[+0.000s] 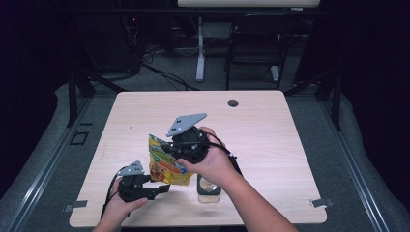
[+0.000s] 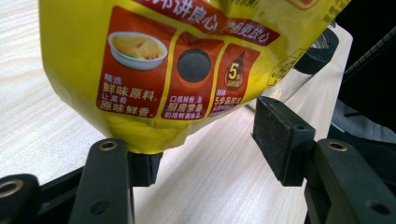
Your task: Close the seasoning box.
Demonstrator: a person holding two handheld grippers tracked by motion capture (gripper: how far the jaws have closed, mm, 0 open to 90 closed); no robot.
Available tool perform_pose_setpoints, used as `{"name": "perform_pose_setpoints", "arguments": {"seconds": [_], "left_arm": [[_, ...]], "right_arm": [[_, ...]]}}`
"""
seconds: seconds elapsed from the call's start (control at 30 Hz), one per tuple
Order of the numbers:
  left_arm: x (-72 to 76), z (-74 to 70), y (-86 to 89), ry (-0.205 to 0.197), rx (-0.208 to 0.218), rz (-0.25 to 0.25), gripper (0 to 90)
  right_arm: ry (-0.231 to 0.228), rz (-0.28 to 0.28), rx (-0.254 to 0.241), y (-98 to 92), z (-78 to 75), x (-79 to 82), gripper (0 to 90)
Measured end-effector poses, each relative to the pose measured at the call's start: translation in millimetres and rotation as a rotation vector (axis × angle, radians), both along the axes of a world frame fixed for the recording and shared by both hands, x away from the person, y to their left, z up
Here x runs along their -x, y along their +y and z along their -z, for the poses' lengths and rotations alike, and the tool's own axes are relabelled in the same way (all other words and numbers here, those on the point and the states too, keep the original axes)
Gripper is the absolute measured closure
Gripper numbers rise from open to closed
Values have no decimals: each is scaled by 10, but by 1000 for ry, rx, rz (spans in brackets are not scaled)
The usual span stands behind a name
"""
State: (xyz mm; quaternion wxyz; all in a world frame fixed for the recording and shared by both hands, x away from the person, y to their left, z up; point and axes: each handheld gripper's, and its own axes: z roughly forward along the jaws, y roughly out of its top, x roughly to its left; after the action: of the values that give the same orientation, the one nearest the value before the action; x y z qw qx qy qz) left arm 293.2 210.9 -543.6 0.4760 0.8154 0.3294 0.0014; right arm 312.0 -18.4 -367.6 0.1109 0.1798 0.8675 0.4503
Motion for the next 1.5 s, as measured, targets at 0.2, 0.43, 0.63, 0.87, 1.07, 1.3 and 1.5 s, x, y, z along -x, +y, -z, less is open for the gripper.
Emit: {"name": "perform_pose_setpoints", "arguments": {"seconds": [0.2, 0.43, 0.63, 0.87, 1.07, 1.3, 1.5], "left_arm": [[-13, -28, 67, 1, 14, -19, 452], [-32, -62, 150, 7, 62, -40, 451], [-37, -82, 193, -4, 49, -54, 453], [-48, -70, 238, 0, 35, -67, 461], [-56, -49, 284, -1, 30, -88, 469], [-53, -6, 312, 8, 12, -100, 470], [-52, 9, 322, 8, 7, -105, 478]], "right_arm": [[4, 8, -4, -78, 49, -31, 900], [12, 18, -3, -152, 93, -49, 899], [21, 20, -4, -200, 146, -53, 899], [38, 24, -6, -269, 270, -51, 899], [51, 20, -2, -300, 379, -45, 898], [82, 26, 3, -355, 569, -49, 896], [93, 30, 8, -388, 655, -40, 895]]}}
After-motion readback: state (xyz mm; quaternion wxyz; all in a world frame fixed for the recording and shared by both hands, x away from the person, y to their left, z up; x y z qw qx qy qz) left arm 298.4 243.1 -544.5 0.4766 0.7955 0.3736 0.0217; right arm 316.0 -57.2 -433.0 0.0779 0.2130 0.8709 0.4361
